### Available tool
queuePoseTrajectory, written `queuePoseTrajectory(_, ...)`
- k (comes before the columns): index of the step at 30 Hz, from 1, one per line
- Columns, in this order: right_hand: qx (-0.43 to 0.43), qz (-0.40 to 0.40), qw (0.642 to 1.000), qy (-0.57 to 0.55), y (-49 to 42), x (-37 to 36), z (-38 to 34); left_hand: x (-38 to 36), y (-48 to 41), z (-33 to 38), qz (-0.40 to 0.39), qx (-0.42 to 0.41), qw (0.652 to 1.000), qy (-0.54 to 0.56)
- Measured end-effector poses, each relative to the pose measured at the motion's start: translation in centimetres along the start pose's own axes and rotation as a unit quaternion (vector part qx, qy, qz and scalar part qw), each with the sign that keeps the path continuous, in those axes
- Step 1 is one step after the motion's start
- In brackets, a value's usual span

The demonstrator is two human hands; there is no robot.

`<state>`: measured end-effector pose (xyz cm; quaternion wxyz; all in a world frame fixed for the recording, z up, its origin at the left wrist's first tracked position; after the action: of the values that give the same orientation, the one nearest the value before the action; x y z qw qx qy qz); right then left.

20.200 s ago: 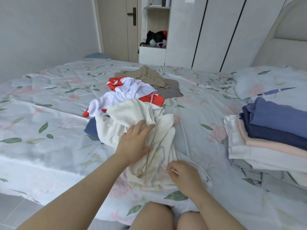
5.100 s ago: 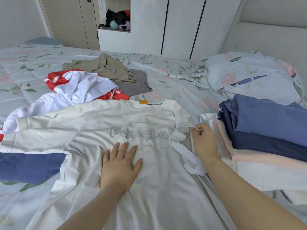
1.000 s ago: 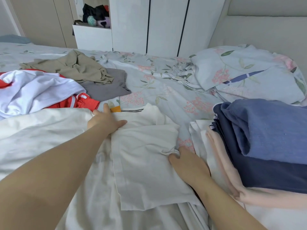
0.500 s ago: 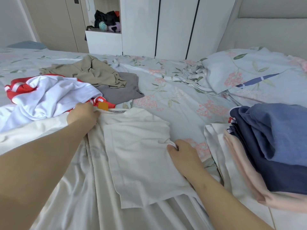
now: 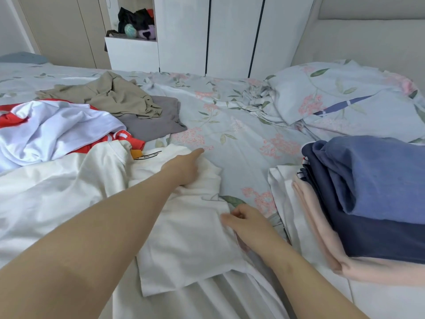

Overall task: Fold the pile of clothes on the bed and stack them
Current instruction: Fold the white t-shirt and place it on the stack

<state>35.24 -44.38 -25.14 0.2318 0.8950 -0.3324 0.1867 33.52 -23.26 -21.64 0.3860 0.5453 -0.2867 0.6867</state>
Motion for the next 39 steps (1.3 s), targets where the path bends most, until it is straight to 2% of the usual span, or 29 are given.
queuePoseTrajectory(2,0.019,-0.009,0.999,0.025,-0.2,-0.3,-0.3,-0.2,-0.7,-0.3,0.001,0.022,0.999,-0.036)
queuePoseTrajectory(4,0.025,-0.002,1.0,0.015,-0.5,0.2,-0.3,-0.2,-1.4,-0.8,0.015,0.049,0.999,-0.003)
queuePoseTrajectory(6,0.009,0.046,0.998,-0.038,-0.8,1.8,0.1,0.4,-2.2,-2.0,0.069,0.095,0.985,0.123)
queuePoseTrajectory(9,-0.03,0.179,0.98,-0.086,-1.1,5.4,1.6,2.4,-2.8,-3.0,0.208,0.115,0.921,0.307)
queuePoseTrajectory(11,-0.041,0.214,0.971,-0.099,-1.1,6.2,2.1,1.9,-2.3,-1.9,0.196,0.087,0.914,0.343)
queuePoseTrajectory(13,-0.04,0.209,0.975,-0.06,-1.1,6.0,2.0,-0.2,-1.7,-0.7,0.119,0.05,0.94,0.317)
queuePoseTrajectory(15,-0.025,0.217,0.974,-0.065,-0.8,6.1,1.7,-2.0,-0.6,0.2,0.039,0.03,0.967,0.25)
queuePoseTrajectory(17,-0.007,0.194,0.977,-0.094,-0.1,5.9,1.4,-1.7,0.3,0.4,0.031,0.041,0.987,0.153)
queuePoseTrajectory(20,0.012,0.051,0.996,-0.074,1.9,3.7,0.9,-0.5,2.1,-0.8,0.016,0.099,0.995,0.0)
queuePoseTrajectory(23,0.026,-0.038,0.998,0.036,4.1,2.4,0.9,-0.2,3.1,-2.2,-0.039,0.118,0.992,-0.001)
queuePoseTrajectory(25,0.047,-0.019,0.995,0.083,4.6,2.7,0.8,1.2,3.3,-2.2,-0.001,0.098,0.995,0.033)
queuePoseTrajectory(27,0.067,0.052,0.993,0.088,4.8,3.9,0.5,2.1,3.7,-2.7,0.061,0.106,0.988,0.096)
queuePoseTrajectory(29,0.057,0.141,0.982,0.107,5.3,5.2,0.4,1.3,4.5,-3.1,0.057,0.129,0.977,0.157)
queuePoseTrajectory(30,0.056,0.167,0.976,0.13,5.6,5.3,0.4,0.4,5.0,-3.1,0.033,0.14,0.979,0.148)
queuePoseTrajectory(32,0.086,0.18,0.959,0.2,6.3,4.4,0.2,0.1,6.4,-2.7,0.037,0.144,0.989,0.025)
queuePoseTrajectory(34,0.121,0.156,0.944,0.263,7.0,3.0,0.3,1.2,8.3,-0.6,0.12,0.081,0.987,-0.063)
queuePoseTrajectory(36,0.123,0.139,0.946,0.264,8.0,2.6,0.5,0.5,10.6,1.5,0.135,0.015,0.99,-0.037)
queuePoseTrajectory(39,0.069,0.152,0.971,0.169,9.7,3.8,1.0,-2.9,14.5,3.2,0.043,-0.012,0.999,0.005)
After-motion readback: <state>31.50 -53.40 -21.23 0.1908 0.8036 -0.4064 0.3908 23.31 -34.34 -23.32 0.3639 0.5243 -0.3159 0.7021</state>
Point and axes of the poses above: each hand's wrist, its own y-axis away from the middle knuckle, its own x-axis out of the back of the hand, z = x × y, the point moved 9 cm from there along -y, towards the middle knuckle, and after that the axes turned 4 degrees about -x, right-handed, at the moved point
